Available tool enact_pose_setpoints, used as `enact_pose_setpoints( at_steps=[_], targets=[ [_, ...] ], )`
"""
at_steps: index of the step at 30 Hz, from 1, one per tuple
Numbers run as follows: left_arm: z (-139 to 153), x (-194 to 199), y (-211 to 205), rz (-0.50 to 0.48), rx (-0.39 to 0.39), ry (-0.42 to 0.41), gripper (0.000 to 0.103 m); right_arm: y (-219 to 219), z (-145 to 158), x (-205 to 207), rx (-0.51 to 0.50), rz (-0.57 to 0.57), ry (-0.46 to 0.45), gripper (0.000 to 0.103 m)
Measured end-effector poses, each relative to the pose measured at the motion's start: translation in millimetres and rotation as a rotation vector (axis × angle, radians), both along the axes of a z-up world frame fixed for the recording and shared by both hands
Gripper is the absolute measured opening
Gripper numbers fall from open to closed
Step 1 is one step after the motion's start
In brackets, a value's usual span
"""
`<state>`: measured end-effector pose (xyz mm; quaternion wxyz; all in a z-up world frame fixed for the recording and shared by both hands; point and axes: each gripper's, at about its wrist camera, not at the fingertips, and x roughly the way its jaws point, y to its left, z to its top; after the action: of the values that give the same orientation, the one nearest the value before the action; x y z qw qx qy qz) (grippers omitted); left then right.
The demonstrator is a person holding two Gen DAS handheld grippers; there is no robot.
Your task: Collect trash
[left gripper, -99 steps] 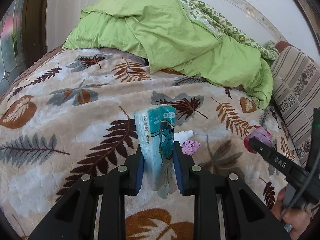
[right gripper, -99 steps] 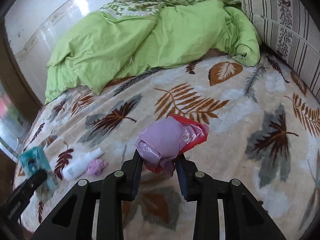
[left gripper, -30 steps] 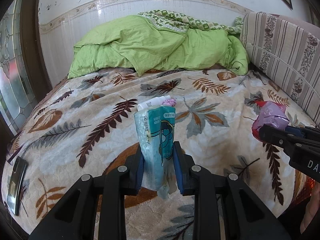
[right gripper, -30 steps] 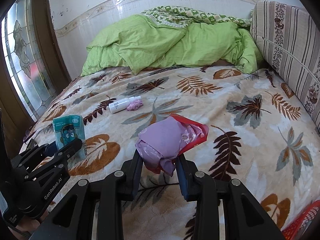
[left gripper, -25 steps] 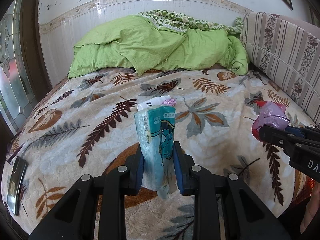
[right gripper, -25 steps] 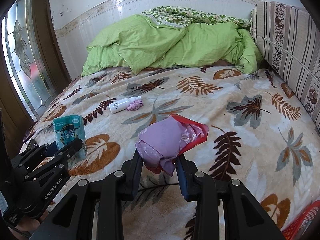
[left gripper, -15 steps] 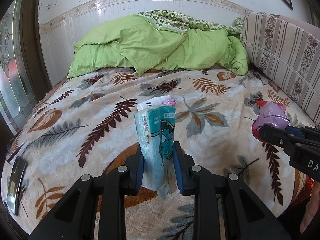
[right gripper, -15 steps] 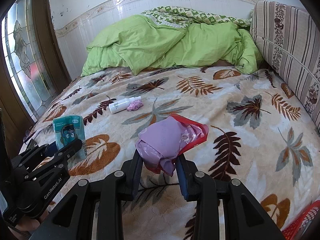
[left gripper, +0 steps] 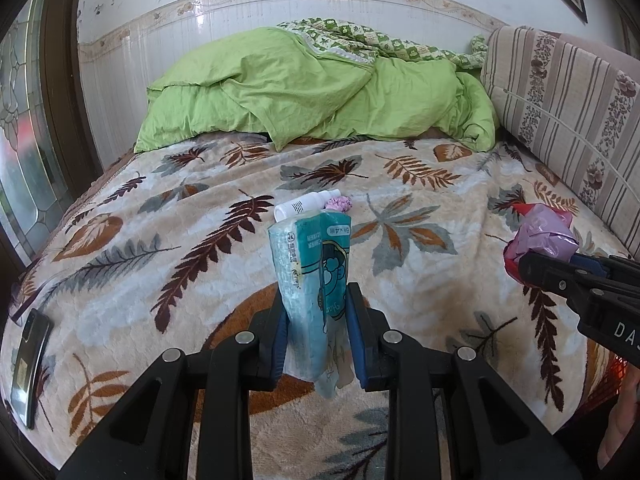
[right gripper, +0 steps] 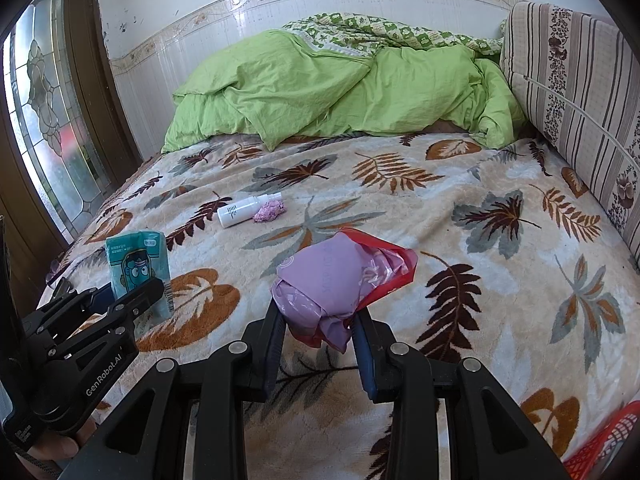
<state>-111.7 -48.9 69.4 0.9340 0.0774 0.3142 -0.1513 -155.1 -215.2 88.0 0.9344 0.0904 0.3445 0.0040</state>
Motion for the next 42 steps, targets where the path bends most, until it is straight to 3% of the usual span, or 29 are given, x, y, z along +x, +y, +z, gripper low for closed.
enact_pose_setpoints(
  at_steps=[32, 38, 42],
  targets=[
    [1.1, -2.7, -2.0, -0.010, -0.006, 0.002, 0.026, -3.3, 2.8, -1.2, 0.009, 0.000, 0.003, 0.034],
    [2.9, -11.6, -10.2, -0.029, -0.020, 0.015, 0.025, -12.9, 13.6, -16.5, 0.052, -0.021, -0.024, 0.034],
    [11.1, -25.7, -21.6, -0.091, -0.044, 0.022, 0.025, -35.1, 20.7, -46.2, 0.130, -0.056, -0.035, 0.034]
  ],
)
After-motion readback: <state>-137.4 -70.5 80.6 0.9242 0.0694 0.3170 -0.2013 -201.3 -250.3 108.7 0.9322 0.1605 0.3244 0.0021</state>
